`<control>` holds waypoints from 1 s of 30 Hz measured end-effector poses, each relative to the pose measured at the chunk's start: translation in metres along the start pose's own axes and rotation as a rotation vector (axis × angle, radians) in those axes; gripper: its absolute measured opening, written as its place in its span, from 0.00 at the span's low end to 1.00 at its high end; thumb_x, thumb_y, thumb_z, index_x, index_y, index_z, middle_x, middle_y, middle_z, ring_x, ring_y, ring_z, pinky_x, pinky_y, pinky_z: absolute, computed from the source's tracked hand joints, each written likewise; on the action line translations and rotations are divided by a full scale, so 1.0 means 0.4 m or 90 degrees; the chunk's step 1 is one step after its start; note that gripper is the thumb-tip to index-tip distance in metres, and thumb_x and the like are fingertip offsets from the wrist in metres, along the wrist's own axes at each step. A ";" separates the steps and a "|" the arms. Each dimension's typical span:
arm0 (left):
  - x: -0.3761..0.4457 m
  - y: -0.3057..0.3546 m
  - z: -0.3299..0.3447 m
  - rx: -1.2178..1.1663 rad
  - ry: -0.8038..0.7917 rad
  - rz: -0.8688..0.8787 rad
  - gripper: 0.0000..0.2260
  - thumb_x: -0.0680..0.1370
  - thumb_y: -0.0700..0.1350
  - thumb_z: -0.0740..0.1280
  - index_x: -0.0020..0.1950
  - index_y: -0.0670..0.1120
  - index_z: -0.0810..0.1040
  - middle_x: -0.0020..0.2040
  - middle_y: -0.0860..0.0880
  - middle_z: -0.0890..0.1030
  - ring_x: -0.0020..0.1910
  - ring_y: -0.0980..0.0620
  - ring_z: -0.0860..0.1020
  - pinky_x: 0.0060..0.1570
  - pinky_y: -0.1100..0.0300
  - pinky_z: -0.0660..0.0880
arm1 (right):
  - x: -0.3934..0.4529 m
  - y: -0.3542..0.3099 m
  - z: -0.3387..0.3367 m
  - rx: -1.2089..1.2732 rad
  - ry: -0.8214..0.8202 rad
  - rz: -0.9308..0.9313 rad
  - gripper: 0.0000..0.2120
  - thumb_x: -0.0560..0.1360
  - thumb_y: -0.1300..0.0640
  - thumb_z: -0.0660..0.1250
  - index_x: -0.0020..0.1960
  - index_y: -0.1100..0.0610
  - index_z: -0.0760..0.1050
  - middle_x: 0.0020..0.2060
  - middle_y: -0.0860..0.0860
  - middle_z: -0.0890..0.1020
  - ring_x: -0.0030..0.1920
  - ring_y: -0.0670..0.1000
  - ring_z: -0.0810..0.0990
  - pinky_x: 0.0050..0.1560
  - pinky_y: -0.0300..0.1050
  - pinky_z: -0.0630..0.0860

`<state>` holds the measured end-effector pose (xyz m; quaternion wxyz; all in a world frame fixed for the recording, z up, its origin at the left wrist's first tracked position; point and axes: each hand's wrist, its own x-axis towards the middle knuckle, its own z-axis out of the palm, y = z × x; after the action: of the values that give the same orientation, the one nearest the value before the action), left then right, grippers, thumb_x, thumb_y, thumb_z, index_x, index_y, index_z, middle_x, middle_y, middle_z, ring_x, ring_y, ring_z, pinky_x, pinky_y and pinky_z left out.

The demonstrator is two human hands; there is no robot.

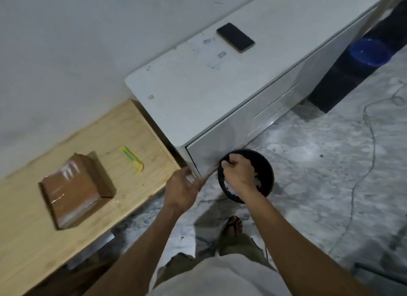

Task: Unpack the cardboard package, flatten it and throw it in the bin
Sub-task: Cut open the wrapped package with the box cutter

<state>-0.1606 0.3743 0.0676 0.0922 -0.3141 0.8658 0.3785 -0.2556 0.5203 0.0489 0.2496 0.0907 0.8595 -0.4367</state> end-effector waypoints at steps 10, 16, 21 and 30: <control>-0.134 -0.332 -0.305 -0.095 0.191 -0.044 0.29 0.78 0.54 0.70 0.75 0.44 0.69 0.71 0.46 0.75 0.68 0.48 0.74 0.60 0.58 0.70 | -0.229 -0.249 0.356 -0.052 -0.089 -0.245 0.17 0.77 0.55 0.66 0.64 0.57 0.76 0.60 0.52 0.80 0.59 0.54 0.80 0.62 0.48 0.75; -0.238 -0.553 -0.361 -0.116 0.256 -0.097 0.27 0.78 0.56 0.69 0.73 0.45 0.70 0.69 0.46 0.76 0.66 0.46 0.75 0.58 0.54 0.72 | -0.327 -0.254 0.549 -0.144 -0.169 -0.295 0.14 0.76 0.53 0.68 0.60 0.56 0.79 0.58 0.51 0.82 0.54 0.51 0.81 0.58 0.45 0.77; -0.263 -0.657 -0.382 -0.159 0.301 -0.151 0.26 0.79 0.54 0.69 0.73 0.43 0.71 0.70 0.43 0.75 0.67 0.43 0.74 0.63 0.51 0.71 | -0.353 -0.270 0.640 -0.190 -0.237 -0.302 0.16 0.78 0.54 0.66 0.64 0.58 0.77 0.62 0.51 0.79 0.61 0.51 0.78 0.59 0.43 0.74; -0.085 -0.734 -0.470 -0.132 0.375 -0.187 0.25 0.78 0.57 0.65 0.67 0.42 0.74 0.64 0.41 0.76 0.63 0.42 0.73 0.55 0.55 0.70 | -0.217 -0.388 0.766 -0.174 -0.181 -0.344 0.17 0.79 0.56 0.65 0.67 0.58 0.74 0.64 0.55 0.78 0.63 0.54 0.78 0.60 0.45 0.74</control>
<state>0.0609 0.1047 0.0367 -0.1408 -0.5390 0.7578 0.3398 -0.1320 0.1883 0.0512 0.2524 -0.2364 0.8598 -0.3756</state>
